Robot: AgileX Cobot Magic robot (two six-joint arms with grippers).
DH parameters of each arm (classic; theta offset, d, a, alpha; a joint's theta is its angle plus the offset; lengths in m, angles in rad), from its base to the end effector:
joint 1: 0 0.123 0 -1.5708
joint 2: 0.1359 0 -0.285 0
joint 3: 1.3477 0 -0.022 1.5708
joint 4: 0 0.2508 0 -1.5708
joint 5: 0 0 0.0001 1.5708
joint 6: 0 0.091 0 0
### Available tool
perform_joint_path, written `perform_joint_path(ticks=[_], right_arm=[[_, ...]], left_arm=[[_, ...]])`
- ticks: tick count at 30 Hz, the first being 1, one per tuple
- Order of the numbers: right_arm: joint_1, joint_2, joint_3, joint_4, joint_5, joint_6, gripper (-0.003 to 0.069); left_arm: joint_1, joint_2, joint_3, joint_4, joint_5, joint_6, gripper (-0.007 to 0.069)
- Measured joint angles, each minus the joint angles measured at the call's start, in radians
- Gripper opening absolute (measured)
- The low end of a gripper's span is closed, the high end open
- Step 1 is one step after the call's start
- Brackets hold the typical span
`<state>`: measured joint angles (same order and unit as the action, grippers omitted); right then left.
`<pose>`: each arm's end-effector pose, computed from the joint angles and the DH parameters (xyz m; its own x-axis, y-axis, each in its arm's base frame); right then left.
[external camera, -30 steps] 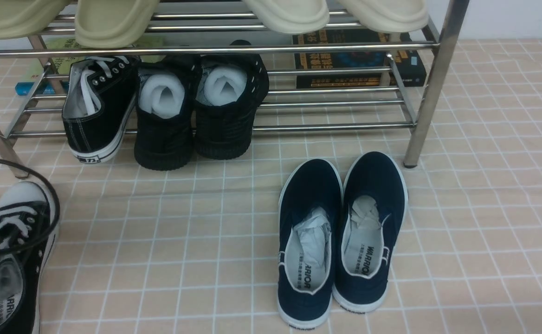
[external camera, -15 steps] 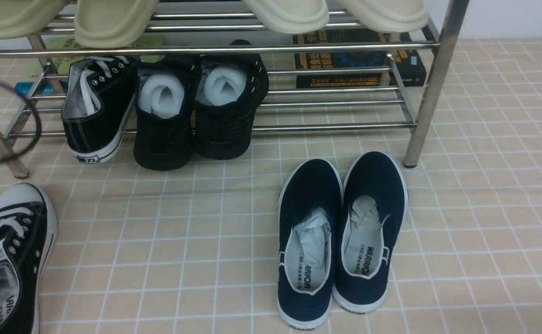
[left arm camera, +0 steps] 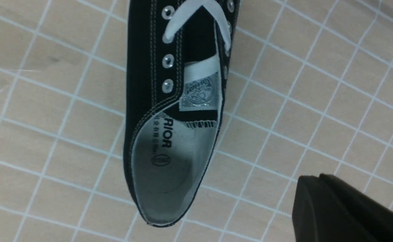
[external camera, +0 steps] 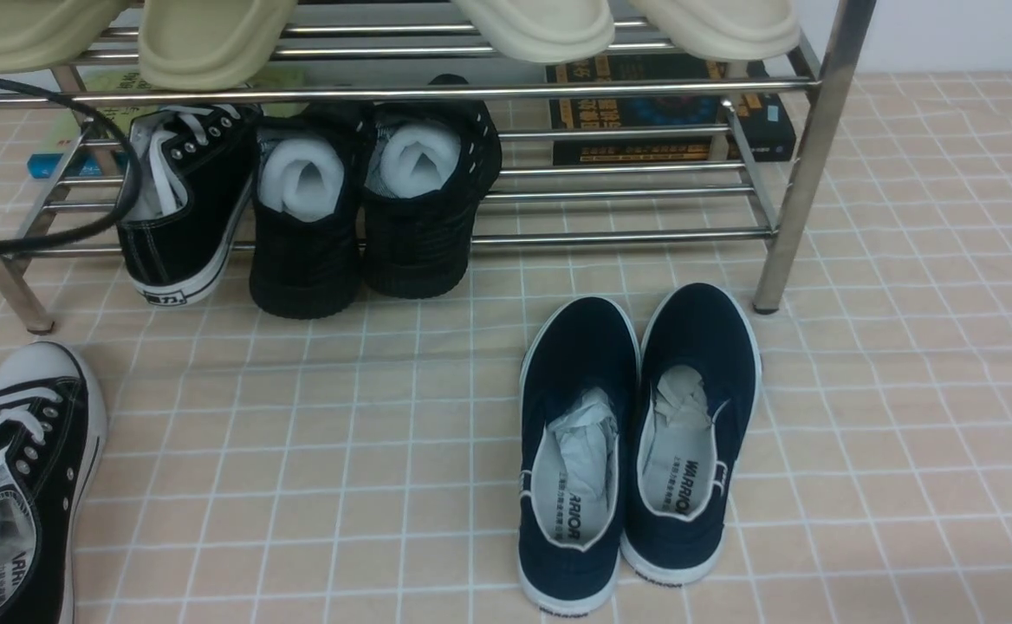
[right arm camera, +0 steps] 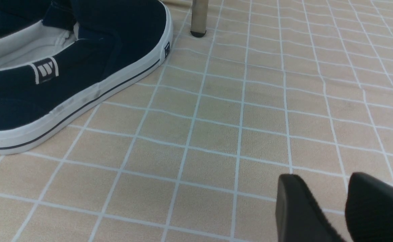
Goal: Take the shoes off the shelf from the light coffee tablecloth by hand.
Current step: 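Grasp the leftmost shoe on the bottom shelf of the shoe rack with the left gripper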
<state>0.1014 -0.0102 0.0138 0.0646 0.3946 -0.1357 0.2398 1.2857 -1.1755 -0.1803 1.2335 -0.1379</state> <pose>0.0514 0.0075 0.1737 -0.2934 -0.1062 -0.9501 -0.1474 0.9869 -0.0648 0.2338 0.0413 0.3359 -0.8683 -0.4120 -0.2763 -0.3604 0.9066 -0.2193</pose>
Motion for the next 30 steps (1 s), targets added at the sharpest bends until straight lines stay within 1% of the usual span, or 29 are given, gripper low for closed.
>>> perform_joint_path(ticks=[6, 8, 12, 14, 17, 18, 21, 22, 26, 30], right_arm=[[0.000, 0.000, 0.000, 0.000, 0.000, 0.000, 0.0239], [0.000, 0.000, 0.000, 0.000, 0.000, 0.000, 0.0239], [0.000, 0.000, 0.000, 0.000, 0.000, 0.000, 0.0239], [0.000, 0.000, 0.000, 0.000, 0.000, 0.000, 0.0239], [0.000, 0.000, 0.000, 0.000, 0.000, 0.000, 0.0239], [0.000, 0.000, 0.000, 0.000, 0.000, 0.000, 0.0239], [0.000, 0.000, 0.000, 0.000, 0.000, 0.000, 0.0239], [0.000, 0.000, 0.000, 0.000, 0.000, 0.000, 0.0239], [0.000, 0.000, 0.000, 0.000, 0.000, 0.000, 0.0239], [0.000, 0.000, 0.000, 0.000, 0.000, 0.000, 0.0239]], left_arm=[[-0.101, 0.028, -0.004, -0.009, -0.073, 0.008, 0.0014], [-0.140, 0.065, -0.018, -0.010, -0.112, -0.005, 0.0039], [-0.161, 0.140, -0.091, -0.008, -0.170, -0.062, 0.0113], [-0.163, 0.198, -0.146, 0.001, -0.218, -0.085, 0.0189], [-0.163, 0.248, -0.200, 0.018, -0.259, -0.098, 0.0269], [-0.163, 0.282, -0.239, 0.034, -0.300, -0.105, 0.0328], [-0.163, 0.332, -0.300, 0.061, -0.351, -0.108, 0.0402], [-0.163, 0.360, -0.326, 0.070, -0.371, -0.109, 0.0440], [-0.163, 0.424, -0.355, 0.078, -0.408, -0.109, 0.0476], [-0.163, 0.484, -0.355, 0.082, -0.433, -0.109, 0.0483]])
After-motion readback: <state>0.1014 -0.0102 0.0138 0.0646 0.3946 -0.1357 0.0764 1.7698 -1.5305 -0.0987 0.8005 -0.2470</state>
